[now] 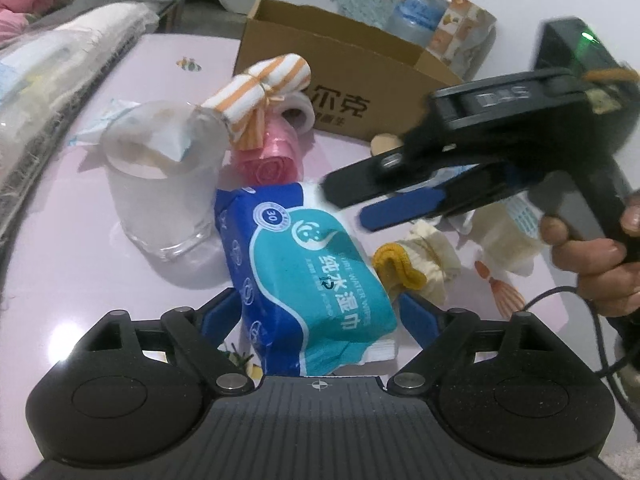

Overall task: Organize soft objects
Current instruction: 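Close the right gripper on the wet-wipes pack and lift it, then carry the wet-wipes pack into the cardboard box and open the right gripper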

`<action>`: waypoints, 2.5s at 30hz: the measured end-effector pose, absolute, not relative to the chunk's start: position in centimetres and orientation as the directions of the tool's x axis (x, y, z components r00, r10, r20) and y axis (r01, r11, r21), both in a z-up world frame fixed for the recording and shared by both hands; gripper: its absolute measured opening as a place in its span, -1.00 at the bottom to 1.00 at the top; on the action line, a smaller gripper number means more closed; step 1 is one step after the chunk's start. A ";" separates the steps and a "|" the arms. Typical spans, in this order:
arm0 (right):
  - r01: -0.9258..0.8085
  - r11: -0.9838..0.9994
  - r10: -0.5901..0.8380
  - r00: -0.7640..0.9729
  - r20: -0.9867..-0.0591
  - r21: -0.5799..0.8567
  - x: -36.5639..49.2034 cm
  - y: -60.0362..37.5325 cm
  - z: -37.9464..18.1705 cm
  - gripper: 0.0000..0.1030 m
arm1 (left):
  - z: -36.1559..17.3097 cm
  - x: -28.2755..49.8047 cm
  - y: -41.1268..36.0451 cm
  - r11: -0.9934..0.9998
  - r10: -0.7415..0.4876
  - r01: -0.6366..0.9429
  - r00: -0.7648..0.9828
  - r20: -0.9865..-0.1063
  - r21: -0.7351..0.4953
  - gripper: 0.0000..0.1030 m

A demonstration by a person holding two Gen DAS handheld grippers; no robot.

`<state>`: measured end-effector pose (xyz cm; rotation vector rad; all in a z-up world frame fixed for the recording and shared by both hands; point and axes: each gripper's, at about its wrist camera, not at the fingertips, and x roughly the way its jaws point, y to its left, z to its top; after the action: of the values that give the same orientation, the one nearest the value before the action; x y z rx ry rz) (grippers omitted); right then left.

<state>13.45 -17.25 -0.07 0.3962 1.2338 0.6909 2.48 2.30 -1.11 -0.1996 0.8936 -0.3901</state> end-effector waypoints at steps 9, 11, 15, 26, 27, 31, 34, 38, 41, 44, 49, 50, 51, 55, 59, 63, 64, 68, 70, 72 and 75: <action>-0.280 0.756 0.632 0.082 -0.770 0.591 14.4 -14.4 -2.3 0.73 | -1.8 4.0 2.6 0.904 -0.427 0.229 0.541 -0.725 -0.361 0.73; -0.276 0.749 0.640 0.069 -0.765 0.602 14.5 -14.4 -2.8 0.78 | -1.8 3.9 2.4 0.906 -0.422 0.229 0.543 -0.725 -0.356 0.73; -0.274 0.744 0.651 0.090 -0.754 0.610 14.1 -14.6 -2.7 0.73 | -1.5 3.7 2.1 0.912 -0.409 0.229 0.553 -0.726 -0.339 0.73; -0.291 0.713 0.694 0.155 -0.704 0.638 12.3 -15.5 -0.6 0.70 | 1.4 2.1 1.6 0.932 -0.362 0.225 0.615 -0.701 -0.284 0.73; -0.296 0.707 0.699 0.161 -0.696 0.642 12.0 -15.6 -0.2 0.70 | 1.8 1.8 1.5 0.934 -0.356 0.226 0.623 -0.696 -0.276 0.73; -0.318 0.677 0.730 0.178 -0.660 0.663 11.1 -16.0 1.0 0.69 | 3.6 0.9 1.0 0.943 -0.331 0.224 0.654 -0.680 -0.244 0.73; -0.336 0.654 0.752 0.188 -0.632 0.678 10.4 -16.2 2.1 0.68 | 5.0 0.1 0.5 0.952 -0.305 0.223 0.677 -0.670 -0.208 0.73; -0.357 0.617 0.783 0.193 -0.591 0.701 9.9 -16.6 3.5 0.67 | 7.3 -0.4 -0.2 0.962 -0.271 0.226 0.711 -0.648 -0.155 0.73; -0.370 0.593 0.802 0.194 -0.564 0.716 9.9 -17.0 4.7 0.66 | 9.1 -0.5 -0.8 0.962 -0.264 0.244 0.731 -0.630 -0.121 0.73; -0.382 0.579 0.813 0.202 -0.547 0.720 10.0 -17.4 5.9 0.65 | 10.7 0.1 -1.6 0.963 -0.250 0.257 0.741 -0.623 -0.082 0.73; -0.360 0.568 0.823 0.224 -0.522 0.740 11.5 -18.7 7.4 0.63 | 12.4 2.4 -2.7 0.957 -0.257 0.282 0.731 -0.632 -0.063 0.73; -0.350 0.568 0.823 0.228 -0.521 0.744 11.9 -19.0 7.5 0.62 | 12.6 3.1 -2.8 0.955 -0.265 0.290 0.725 -0.636 -0.068 0.73; -0.338 0.570 0.822 0.233 -0.520 0.749 12.3 -19.3 7.6 0.62 | 12.8 3.8 -3.0 0.951 -0.274 0.300 0.718 -0.640 -0.071 0.73; -0.296 0.573 0.819 0.254 -0.515 0.764 14.4 -20.7 8.0 0.62 | 13.4 6.6 -3.7 0.939 -0.306 0.333 0.704 -0.641 -0.083 0.73; -0.270 0.579 0.811 0.285 -0.511 0.769 16.9 -21.9 8.9 0.61 | 14.4 9.7 -4.3 0.926 -0.343 0.364 0.689 -0.639 -0.104 0.73; -0.257 0.585 0.802 0.322 -0.503 0.769 20.4 -23.2 10.4 0.61 | 15.7 13.6 -5.6 0.917 -0.352 0.390 0.688 -0.635 -0.086 0.73; -0.254 0.589 0.799 0.329 -0.504 0.767 21.2 -23.4 10.6 0.61 | 15.8 14.6 -5.9 0.916 -0.351 0.392 0.687 -0.636 -0.083 0.73; -0.240 0.598 0.788 0.348 -0.507 0.765 25.4 -24.2 11.6 0.61 | 16.4 19.0 -6.9 0.916 -0.351 0.393 0.689 -0.634 -0.081 0.74; -0.235 0.607 0.780 0.357 -0.513 0.759 27.6 -24.6 12.0 0.61 | 16.4 21.1 -7.2 0.917 -0.354 0.389 0.685 -0.637 -0.091 0.74; -0.230 0.622 0.768 0.365 -0.526 0.749 30.0 -24.8 12.0 0.61 | 16.1 23.0 -7.4 0.918 -0.353 0.384 0.685 -0.637 -0.095 0.75; -0.216 0.641 0.753 0.359 -0.551 0.736 33.4 -24.7 11.3 0.61 | 15.0 26.2 -7.7 0.928 -0.338 0.355 0.677 -0.654 -0.112 0.75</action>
<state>33.43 -24.68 11.33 0.6171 1.0209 0.6784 26.24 -7.69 14.97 0.0254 0.7299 -0.3897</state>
